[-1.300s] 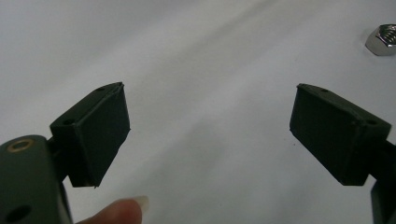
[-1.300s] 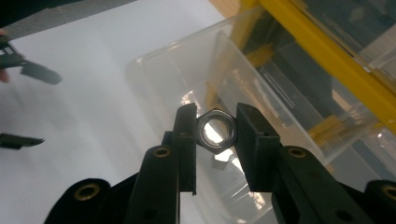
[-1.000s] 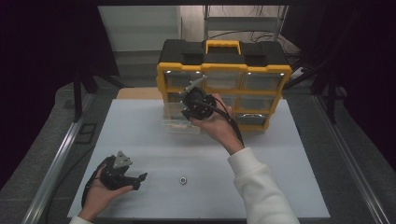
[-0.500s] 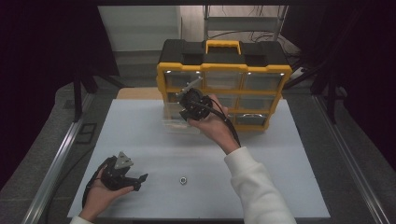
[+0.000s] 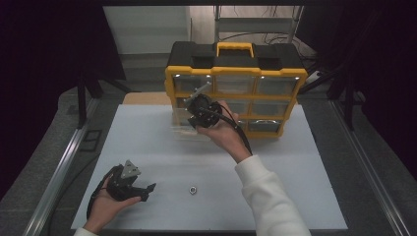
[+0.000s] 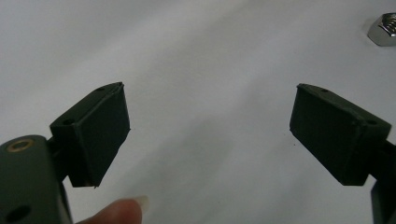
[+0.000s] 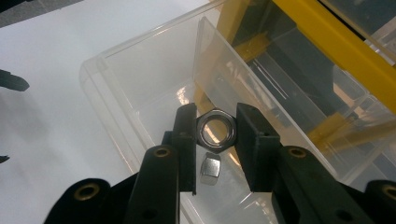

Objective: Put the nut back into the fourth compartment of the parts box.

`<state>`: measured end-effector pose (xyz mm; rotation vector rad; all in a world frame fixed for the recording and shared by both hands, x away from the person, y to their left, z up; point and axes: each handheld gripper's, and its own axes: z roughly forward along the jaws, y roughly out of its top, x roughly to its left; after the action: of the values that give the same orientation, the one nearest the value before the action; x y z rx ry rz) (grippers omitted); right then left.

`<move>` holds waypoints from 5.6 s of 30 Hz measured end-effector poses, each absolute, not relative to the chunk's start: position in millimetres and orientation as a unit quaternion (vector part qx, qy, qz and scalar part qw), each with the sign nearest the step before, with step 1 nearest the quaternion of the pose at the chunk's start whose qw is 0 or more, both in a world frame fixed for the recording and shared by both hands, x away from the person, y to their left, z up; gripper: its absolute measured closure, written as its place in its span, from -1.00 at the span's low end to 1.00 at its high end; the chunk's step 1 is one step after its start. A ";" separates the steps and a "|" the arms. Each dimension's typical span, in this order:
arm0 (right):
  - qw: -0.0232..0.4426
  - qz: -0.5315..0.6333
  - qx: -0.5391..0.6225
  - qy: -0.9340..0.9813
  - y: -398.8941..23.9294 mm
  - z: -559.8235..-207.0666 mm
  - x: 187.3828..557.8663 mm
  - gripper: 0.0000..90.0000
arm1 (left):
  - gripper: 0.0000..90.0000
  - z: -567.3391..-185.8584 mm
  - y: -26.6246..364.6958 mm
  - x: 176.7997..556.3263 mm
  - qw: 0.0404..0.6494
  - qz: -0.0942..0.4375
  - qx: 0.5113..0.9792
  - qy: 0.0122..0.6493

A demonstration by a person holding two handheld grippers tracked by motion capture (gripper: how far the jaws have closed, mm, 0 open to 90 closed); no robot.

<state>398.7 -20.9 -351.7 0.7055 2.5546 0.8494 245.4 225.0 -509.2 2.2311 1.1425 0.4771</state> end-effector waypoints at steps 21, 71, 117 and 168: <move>0.174 0.293 0.249 0.907 -19.0 -357.6 399.6 0.56 | -0.72 -510.9 223.7 245.5 0.286 0.176 0.840 0.425; 0.166 0.292 0.273 0.901 -23.6 -362.2 414.5 0.56 | -0.72 -511.1 223.9 245.5 0.285 0.176 0.840 0.426; 0.154 0.418 0.207 0.871 -65.6 -355.2 323.8 -0.39 | -0.72 -508.3 223.8 244.7 0.289 0.180 0.838 0.427; 0.073 0.333 0.182 0.922 -43.8 -441.7 292.7 -0.44 | -0.72 -505.0 227.7 242.0 0.300 0.189 0.829 0.434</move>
<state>292.7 -43.8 -441.7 0.5471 2.7713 0.9992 242.0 227.7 -505.0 2.1993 1.1510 0.5008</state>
